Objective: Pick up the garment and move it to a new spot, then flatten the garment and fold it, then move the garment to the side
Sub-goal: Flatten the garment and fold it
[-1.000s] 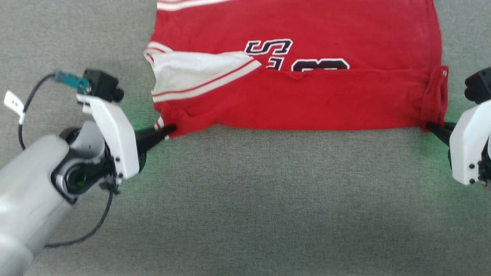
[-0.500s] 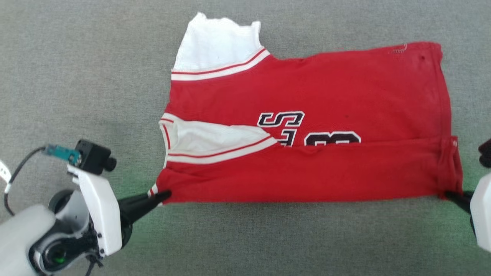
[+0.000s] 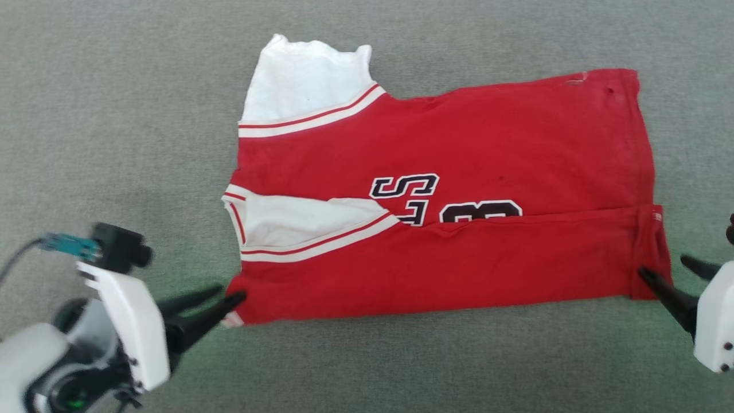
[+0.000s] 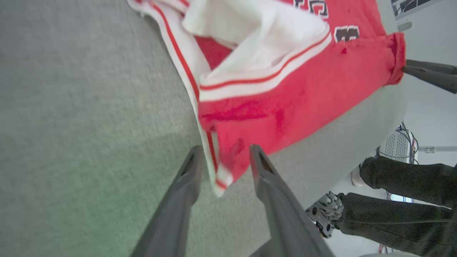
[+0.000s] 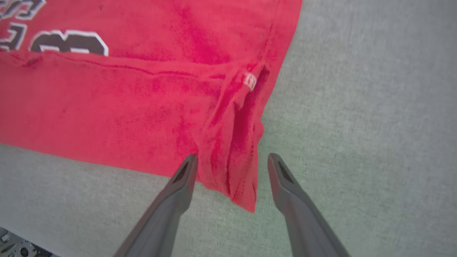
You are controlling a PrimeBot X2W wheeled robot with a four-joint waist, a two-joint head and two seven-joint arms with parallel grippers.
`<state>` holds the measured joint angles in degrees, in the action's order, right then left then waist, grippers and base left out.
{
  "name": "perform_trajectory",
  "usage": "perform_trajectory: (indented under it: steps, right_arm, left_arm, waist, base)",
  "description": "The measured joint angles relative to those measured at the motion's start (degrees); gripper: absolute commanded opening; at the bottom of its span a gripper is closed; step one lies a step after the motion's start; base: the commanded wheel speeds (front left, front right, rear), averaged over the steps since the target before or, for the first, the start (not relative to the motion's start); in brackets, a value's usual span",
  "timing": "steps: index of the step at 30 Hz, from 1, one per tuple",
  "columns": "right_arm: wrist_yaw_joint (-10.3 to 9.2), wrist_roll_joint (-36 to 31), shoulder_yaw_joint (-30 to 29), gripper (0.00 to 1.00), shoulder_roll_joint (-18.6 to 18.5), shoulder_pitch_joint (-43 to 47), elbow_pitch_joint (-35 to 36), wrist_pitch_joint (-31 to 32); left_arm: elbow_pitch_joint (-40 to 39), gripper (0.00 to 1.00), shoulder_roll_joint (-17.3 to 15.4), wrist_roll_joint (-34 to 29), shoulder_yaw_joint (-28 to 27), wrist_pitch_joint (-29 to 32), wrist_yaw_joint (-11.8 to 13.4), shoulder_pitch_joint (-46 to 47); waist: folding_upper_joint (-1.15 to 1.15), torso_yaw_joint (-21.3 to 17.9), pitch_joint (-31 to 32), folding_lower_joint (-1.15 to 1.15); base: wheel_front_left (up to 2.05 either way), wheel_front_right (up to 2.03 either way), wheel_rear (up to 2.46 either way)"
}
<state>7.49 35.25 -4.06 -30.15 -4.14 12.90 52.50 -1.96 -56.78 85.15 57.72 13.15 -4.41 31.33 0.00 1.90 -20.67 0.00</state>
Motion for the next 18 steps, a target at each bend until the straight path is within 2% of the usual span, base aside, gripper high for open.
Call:
perform_trajectory:
  steps: [5, 9, 13, 14, 15, 18]
  right_arm:
    - [0.0, -3.2, 0.3, 1.0, 3.4, -1.6, 2.6, -8.5]
    - [0.0, -6.7, 2.8, 1.0, 5.7, -4.6, 3.5, -21.0]
    - [0.0, -9.8, 5.5, 1.0, 9.8, -6.9, 1.1, -33.1]
    - [0.0, -11.4, 6.3, 1.0, 11.7, -8.2, -0.6, -39.1]
    - [0.0, -11.4, 6.3, 1.0, 11.7, -8.2, -0.6, -39.1]
    - [0.0, -13.1, 6.7, 1.0, 14.3, -9.5, -3.1, -46.7]
  left_arm:
    - [0.4, 1.0, -3.0, -0.6, -3.3, -4.0, 1.1, 0.7]
    - [3.1, 1.0, -3.4, -1.9, -7.3, -9.1, 2.1, 3.9]
    - [9.2, 1.0, -2.4, -4.1, -10.1, -12.3, 2.7, 8.2]
    - [12.8, 1.0, -1.4, -5.3, -11.0, -12.9, 3.2, 11.0]
    - [12.8, 1.0, -1.4, -5.3, -11.0, -12.9, 3.2, 11.0]
    - [17.9, 1.0, 0.4, -8.1, -11.6, -13.1, 3.4, 15.8]
  waist:
    - [0.0, -1.8, 0.0, 0.0]
    - [0.0, -3.8, -0.5, 0.0]
    - [0.0, -6.3, -1.2, 0.0]
    - [0.0, -7.7, -1.6, 0.0]
    - [0.0, -7.7, -1.6, 0.0]
    - [0.0, -10.0, -2.5, 0.0]
  base:
    - [0.0, 0.0, 0.0]
    - [0.0, 0.0, 0.0]
    - [0.0, 0.0, 0.0]
    - [0.0, 0.0, 0.0]
    - [0.0, 0.0, 0.0]
    - [0.0, 0.0, 0.0]
